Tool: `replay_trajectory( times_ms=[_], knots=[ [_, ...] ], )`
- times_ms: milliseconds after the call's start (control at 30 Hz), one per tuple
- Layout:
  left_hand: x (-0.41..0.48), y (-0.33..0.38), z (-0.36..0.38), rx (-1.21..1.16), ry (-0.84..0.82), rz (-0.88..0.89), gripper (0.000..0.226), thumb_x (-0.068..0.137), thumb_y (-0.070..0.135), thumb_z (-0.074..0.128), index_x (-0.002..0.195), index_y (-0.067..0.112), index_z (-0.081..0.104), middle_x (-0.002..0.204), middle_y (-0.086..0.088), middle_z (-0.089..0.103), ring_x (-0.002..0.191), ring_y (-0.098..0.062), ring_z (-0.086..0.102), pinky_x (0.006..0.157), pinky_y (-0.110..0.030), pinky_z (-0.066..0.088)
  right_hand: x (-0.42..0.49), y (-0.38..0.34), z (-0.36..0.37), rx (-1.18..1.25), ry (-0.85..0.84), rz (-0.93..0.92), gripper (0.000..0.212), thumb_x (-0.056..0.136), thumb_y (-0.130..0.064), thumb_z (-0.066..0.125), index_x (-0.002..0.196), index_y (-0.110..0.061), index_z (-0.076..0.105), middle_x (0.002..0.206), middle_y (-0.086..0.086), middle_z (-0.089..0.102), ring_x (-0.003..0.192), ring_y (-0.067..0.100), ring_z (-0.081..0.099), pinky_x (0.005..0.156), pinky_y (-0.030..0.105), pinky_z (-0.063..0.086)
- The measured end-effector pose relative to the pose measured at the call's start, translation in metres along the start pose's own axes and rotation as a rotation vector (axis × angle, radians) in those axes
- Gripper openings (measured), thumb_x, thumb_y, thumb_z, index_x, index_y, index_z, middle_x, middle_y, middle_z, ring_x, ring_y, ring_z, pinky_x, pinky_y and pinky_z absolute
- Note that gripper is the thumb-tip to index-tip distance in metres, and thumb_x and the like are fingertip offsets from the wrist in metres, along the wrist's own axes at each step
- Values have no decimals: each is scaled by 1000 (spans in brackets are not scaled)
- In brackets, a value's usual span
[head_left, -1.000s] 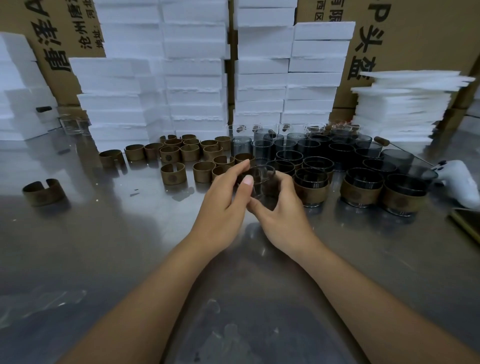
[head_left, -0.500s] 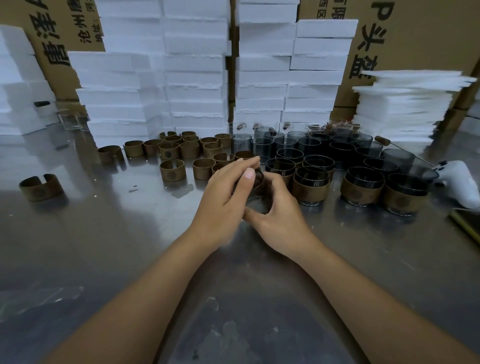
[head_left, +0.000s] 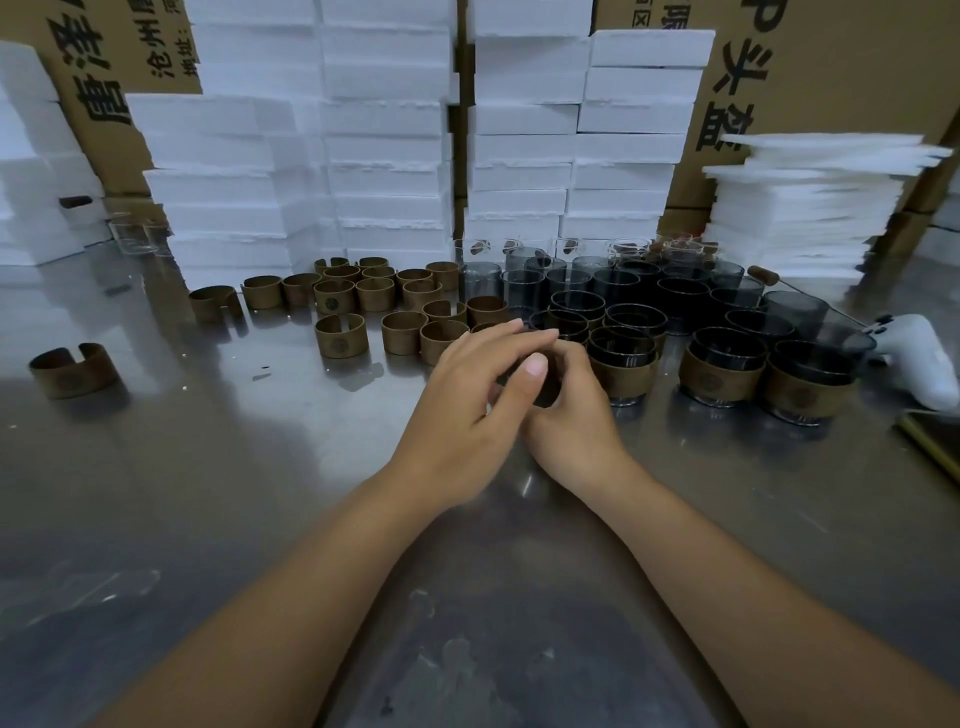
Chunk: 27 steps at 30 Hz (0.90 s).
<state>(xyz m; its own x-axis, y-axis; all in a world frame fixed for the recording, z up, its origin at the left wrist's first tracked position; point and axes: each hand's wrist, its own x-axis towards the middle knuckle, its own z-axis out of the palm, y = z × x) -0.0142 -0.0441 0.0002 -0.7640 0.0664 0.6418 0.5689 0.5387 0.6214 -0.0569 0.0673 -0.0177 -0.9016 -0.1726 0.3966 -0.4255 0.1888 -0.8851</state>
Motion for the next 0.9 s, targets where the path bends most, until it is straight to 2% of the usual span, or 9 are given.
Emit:
replay_trajectory(
  times_ms=[67,133,233,367,500,567,700,800,900],
  knots=[
    [0,1,-2,10,24,6,35,94,39,40,120,29,62,119,20,57,125,1,44,109,-34,34,2,2,0,52,18,47,46,79,-16,76,111,-22,43,93,-20,53,76,-29,49,65,-3,38],
    [0,2,-4,15,56,24,37,92,43,37,115,29,63,112,21,59,118,1,48,104,-33,39,4,3,0,105,44,83,48,78,-22,77,114,-21,45,94,-17,57,75,-23,55,64,0,41],
    [3,1,-6,11,103,10,31,94,36,42,111,26,65,105,20,61,111,0,50,98,-41,42,4,4,0,150,75,113,48,76,-28,78,113,-23,46,95,-14,61,78,-12,60,62,5,46],
    [5,-3,-9,47,151,14,28,92,33,44,106,24,66,97,24,60,104,0,52,95,-45,43,4,3,1,184,68,108,46,76,-28,79,110,-23,49,89,-12,64,75,-11,62,64,10,50],
    [4,-8,-12,199,172,37,42,89,44,36,109,23,66,99,25,57,104,2,49,96,-23,33,2,1,-1,199,9,113,46,77,-35,75,115,-25,50,100,-10,66,91,-1,65,78,19,54],
    [4,-9,-14,242,164,15,45,89,46,35,115,24,65,106,22,57,109,0,49,97,-18,29,1,-2,-1,219,-5,105,46,79,-32,74,117,-24,50,103,-11,65,94,-2,64,78,17,53],
    [4,-11,-14,190,103,-92,49,91,45,35,131,25,55,125,11,59,122,-10,47,107,-37,35,-3,-6,-1,277,-41,72,37,82,-14,72,113,-18,52,95,-14,65,82,-13,63,65,6,47],
    [5,-10,-13,127,71,-125,52,92,46,33,137,25,48,130,9,57,127,-10,44,109,-43,34,-5,-8,-1,278,-72,51,40,82,-9,72,115,-15,52,98,-11,64,82,-14,62,65,5,47],
    [6,-10,-14,90,63,-143,54,91,47,32,138,25,47,129,13,55,127,-11,44,108,-47,35,-6,-10,-1,239,-102,34,45,79,-11,75,117,-16,51,106,-9,62,87,-15,60,70,5,46]
  ],
)
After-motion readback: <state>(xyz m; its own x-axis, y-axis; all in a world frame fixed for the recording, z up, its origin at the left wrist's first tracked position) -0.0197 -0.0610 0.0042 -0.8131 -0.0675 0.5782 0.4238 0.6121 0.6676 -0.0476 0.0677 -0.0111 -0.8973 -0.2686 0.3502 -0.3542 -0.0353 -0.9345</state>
